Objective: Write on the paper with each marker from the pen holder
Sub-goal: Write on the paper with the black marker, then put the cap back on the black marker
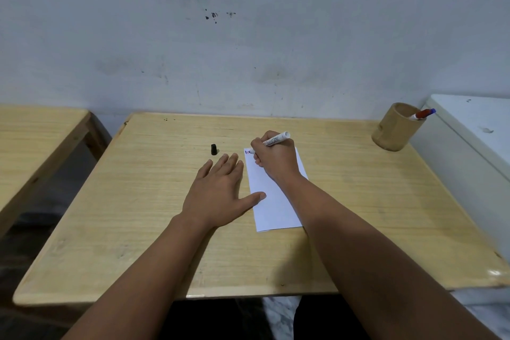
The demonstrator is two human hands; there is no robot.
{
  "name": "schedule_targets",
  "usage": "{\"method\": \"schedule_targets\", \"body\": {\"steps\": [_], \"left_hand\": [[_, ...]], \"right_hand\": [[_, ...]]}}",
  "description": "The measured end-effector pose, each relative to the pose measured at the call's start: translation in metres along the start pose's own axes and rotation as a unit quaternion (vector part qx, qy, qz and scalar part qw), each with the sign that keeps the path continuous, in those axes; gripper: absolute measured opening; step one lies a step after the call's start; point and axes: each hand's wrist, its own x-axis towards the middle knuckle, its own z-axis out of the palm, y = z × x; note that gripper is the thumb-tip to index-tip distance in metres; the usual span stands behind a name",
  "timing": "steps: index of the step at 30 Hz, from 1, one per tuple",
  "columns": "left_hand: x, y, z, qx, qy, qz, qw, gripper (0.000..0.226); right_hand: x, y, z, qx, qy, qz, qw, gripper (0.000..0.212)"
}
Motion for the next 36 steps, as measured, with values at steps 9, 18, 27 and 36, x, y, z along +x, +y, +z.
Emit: {"method": "schedule_targets", "body": {"steps": [9, 18, 27, 36], "left_hand": [[0.002, 0.000, -0.002, -0.003, -0.004, -0.005, 1.000, 0.100], [0.011, 0.002, -0.022, -0.062, 0.240, -0.056, 0.967, 0.050], [0.047, -0.030, -0.036, -0.168, 0.133, -0.208, 0.954, 0.022], [0.066, 0.024, -0.094, -0.662, 0.114, -0.229, 0.705, 0.008]], "right_hand": [[-0.005, -0.020, -0.015, 0.079, 0.051, 0.003, 0.996, 0.031], [-0.006, -0.067, -0.074, 0.143, 0.020, 0.027, 0.989, 0.023], [-0.028, -0.061, -0.108, 0.117, 0.002, 0.027, 0.993, 0.009], [-0.039, -0.039, -0.106, -0.046, -0.082, -0.077, 0.993, 0.022]]}}
